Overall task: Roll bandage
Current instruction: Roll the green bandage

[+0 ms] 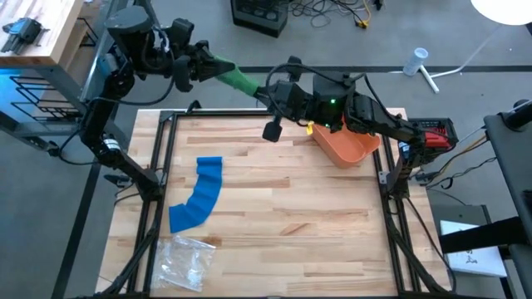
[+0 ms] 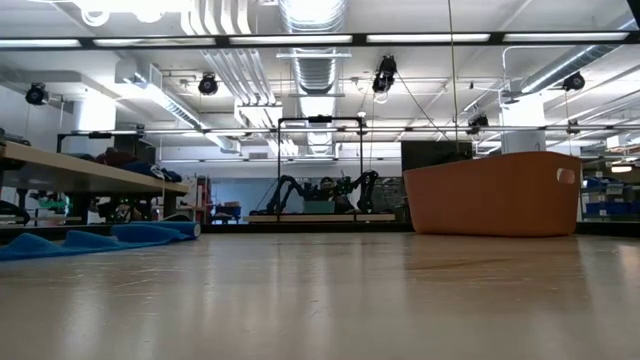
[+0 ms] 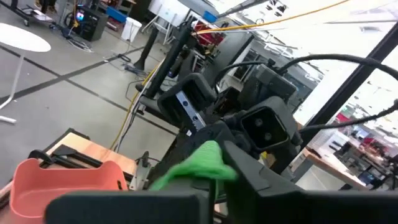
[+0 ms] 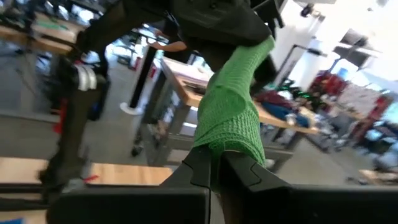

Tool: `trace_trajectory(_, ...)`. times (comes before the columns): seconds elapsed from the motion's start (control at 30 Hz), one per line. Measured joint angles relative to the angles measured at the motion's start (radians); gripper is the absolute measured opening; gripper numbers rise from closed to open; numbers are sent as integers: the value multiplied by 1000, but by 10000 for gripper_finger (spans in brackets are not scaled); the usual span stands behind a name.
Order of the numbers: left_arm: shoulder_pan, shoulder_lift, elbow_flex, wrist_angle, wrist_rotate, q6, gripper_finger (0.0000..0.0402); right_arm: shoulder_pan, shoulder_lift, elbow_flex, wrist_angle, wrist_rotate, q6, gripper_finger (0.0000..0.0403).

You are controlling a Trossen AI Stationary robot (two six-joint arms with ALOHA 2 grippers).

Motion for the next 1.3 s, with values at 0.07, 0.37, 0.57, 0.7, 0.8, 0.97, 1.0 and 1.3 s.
trace_trajectory(0.07,0,0,0,-7,0,22,42,-1,0,0,-2,-21,46,3)
trace_trajectory(0.37,0,-3,0,-77,96,205,180,4,0,-2,-9,-55,249,3)
trace_trajectory(0.57,0,-11,0,-111,181,324,252,4,0,-2,-5,-137,371,3)
trace_trajectory(0.7,0,-14,0,-144,180,390,277,4,0,-2,-2,-179,429,3)
trace_trajectory(0.8,0,-19,0,-184,180,467,285,4,0,-1,-3,-181,459,3)
trace_trajectory(0.97,-2,-22,0,-267,180,570,279,2,0,2,1,-226,545,3)
trace_trajectory(1.0,-2,-22,0,-277,180,581,276,2,0,2,1,-226,563,3)
trace_trajectory(1.3,-2,-23,0,-291,163,640,247,-3,0,2,0,-249,661,3)
